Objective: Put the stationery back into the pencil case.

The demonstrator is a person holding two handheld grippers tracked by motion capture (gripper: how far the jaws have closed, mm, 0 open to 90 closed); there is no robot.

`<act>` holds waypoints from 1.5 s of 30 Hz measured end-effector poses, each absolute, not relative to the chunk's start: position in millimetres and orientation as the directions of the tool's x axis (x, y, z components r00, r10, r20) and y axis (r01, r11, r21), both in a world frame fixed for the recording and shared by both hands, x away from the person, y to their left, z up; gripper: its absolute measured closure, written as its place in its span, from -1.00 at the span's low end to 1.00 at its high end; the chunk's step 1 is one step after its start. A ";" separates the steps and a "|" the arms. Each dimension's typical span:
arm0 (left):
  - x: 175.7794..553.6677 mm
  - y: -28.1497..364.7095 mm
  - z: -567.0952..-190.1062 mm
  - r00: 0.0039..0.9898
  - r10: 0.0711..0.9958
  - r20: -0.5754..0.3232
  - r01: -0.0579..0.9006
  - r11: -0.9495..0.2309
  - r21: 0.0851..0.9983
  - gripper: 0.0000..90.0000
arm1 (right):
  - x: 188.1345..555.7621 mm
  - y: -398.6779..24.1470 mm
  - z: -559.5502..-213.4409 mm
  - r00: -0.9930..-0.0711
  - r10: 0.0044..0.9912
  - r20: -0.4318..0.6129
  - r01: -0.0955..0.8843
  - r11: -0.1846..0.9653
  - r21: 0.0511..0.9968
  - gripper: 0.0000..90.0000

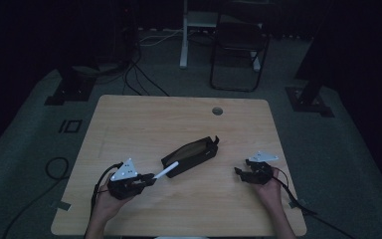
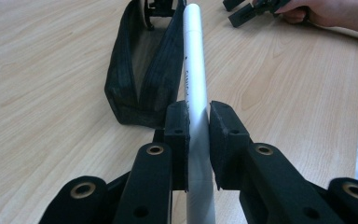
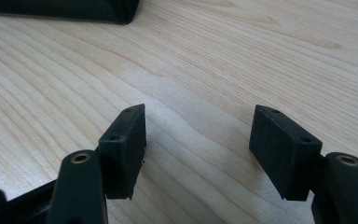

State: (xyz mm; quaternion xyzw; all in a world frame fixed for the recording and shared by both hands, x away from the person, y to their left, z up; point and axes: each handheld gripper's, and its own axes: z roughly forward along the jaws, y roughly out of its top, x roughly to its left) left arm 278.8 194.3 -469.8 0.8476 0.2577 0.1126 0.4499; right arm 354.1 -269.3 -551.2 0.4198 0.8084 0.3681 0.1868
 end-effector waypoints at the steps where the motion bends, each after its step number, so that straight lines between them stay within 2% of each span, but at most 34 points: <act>1: 279.1 194.2 -469.0 0.841 0.540 -0.038 0.335 -0.464 0.820 0.75 | 354.1 -269.3 -551.2 -0.578 0.816 0.007 0.541 0.377 0.752 -0.20; 45: 292.9 190.9 -453.9 0.837 0.548 -0.005 0.309 -0.466 0.829 0.75 | 354.1 -269.3 -551.2 -0.578 0.816 0.007 0.541 0.377 0.752 -0.20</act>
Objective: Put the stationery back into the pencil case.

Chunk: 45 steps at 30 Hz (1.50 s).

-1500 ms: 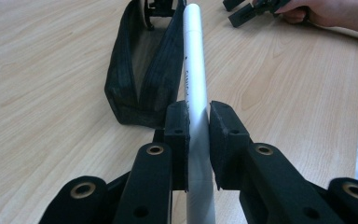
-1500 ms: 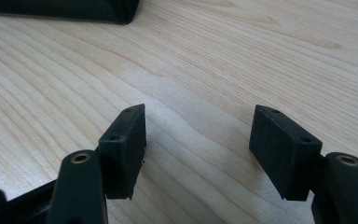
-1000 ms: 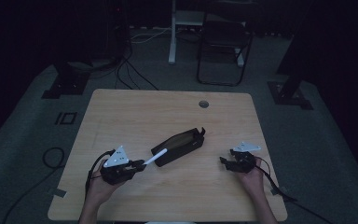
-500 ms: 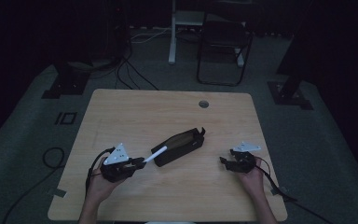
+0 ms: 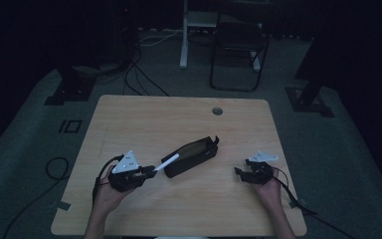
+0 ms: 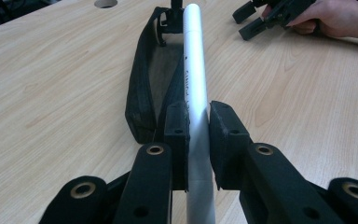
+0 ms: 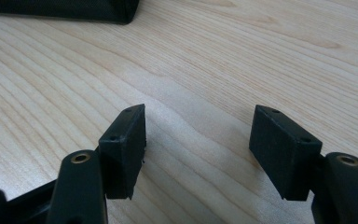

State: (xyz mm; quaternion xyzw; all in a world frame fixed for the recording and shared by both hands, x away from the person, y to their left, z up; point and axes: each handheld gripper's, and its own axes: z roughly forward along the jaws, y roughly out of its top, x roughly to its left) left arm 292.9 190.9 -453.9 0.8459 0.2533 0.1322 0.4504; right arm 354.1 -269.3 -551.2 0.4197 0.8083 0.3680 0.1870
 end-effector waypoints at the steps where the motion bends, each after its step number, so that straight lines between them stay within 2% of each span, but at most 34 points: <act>1: 293.5 190.9 -453.8 0.837 0.547 -0.005 0.309 -0.465 0.829 0.75 | 354.1 -269.3 -551.2 -0.578 0.816 0.007 0.541 0.377 0.752 -0.20; 27: 303.1 188.6 -446.9 0.836 0.549 0.009 0.299 -0.468 0.832 0.75 | 354.7 -268.5 -551.3 -0.583 0.813 0.006 0.540 0.381 0.750 -0.26; 35: 306.7 187.6 -444.7 0.837 0.547 0.011 0.298 -0.473 0.829 0.75 | 355.2 -267.4 -551.6 -0.605 0.796 0.008 0.534 0.398 0.746 -0.40; 45: 310.6 185.5 -443.3 0.838 0.545 0.009 0.296 -0.470 0.832 0.75 | 355.2 -267.1 -551.6 -0.611 0.792 0.006 0.531 0.405 0.744 -0.43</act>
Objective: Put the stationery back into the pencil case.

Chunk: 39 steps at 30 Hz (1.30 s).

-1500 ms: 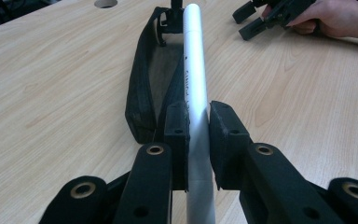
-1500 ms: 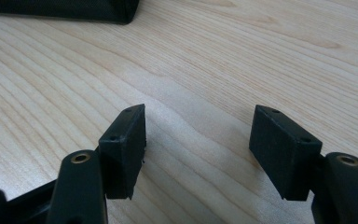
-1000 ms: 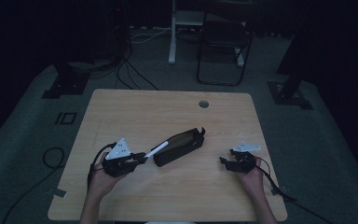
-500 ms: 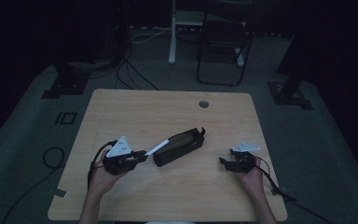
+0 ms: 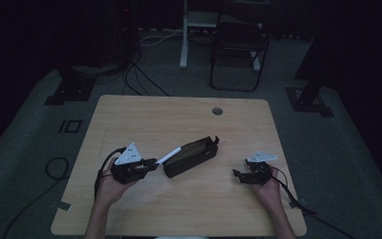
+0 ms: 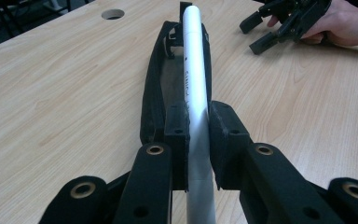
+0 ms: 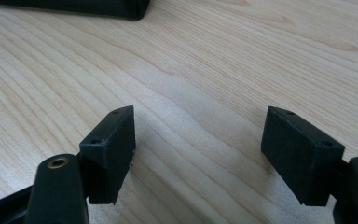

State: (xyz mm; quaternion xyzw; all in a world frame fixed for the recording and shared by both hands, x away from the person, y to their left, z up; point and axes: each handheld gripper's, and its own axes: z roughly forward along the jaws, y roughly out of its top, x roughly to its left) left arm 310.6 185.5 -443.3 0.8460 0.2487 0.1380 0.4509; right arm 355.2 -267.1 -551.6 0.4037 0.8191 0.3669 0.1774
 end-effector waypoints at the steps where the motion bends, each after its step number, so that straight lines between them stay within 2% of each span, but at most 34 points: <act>1: 311.7 184.6 -442.7 0.840 0.543 0.011 0.294 -0.472 0.831 0.75 | 355.2 -267.1 -551.6 -0.611 0.792 0.006 0.531 0.404 0.744 -0.43; 39: 323.9 172.4 -433.5 0.848 0.530 0.019 0.280 -0.478 0.833 0.75 | 355.2 -267.0 -551.7 -0.612 0.791 0.006 0.531 0.405 0.744 -0.43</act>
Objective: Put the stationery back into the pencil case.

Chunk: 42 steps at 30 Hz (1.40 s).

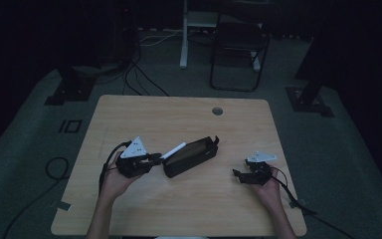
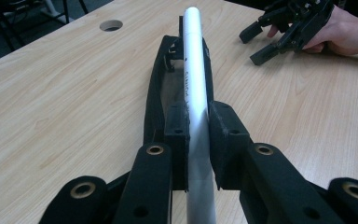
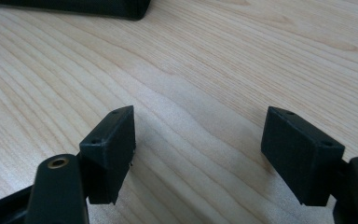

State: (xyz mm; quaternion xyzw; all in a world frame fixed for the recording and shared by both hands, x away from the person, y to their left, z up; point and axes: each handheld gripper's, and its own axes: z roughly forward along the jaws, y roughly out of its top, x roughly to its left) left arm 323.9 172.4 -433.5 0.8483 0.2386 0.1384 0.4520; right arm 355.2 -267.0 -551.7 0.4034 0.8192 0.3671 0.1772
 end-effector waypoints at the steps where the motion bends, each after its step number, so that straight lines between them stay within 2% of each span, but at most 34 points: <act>1: 324.4 171.7 -434.0 0.847 0.531 0.019 0.280 -0.476 0.834 0.75 | 355.2 -267.1 -551.6 -0.612 0.791 0.006 0.531 0.405 0.744 -0.43; 42: 337.5 154.3 -423.9 0.853 0.520 0.036 0.266 -0.493 0.829 0.75 | 355.6 -266.8 -551.6 -0.614 0.789 0.006 0.530 0.408 0.744 -0.43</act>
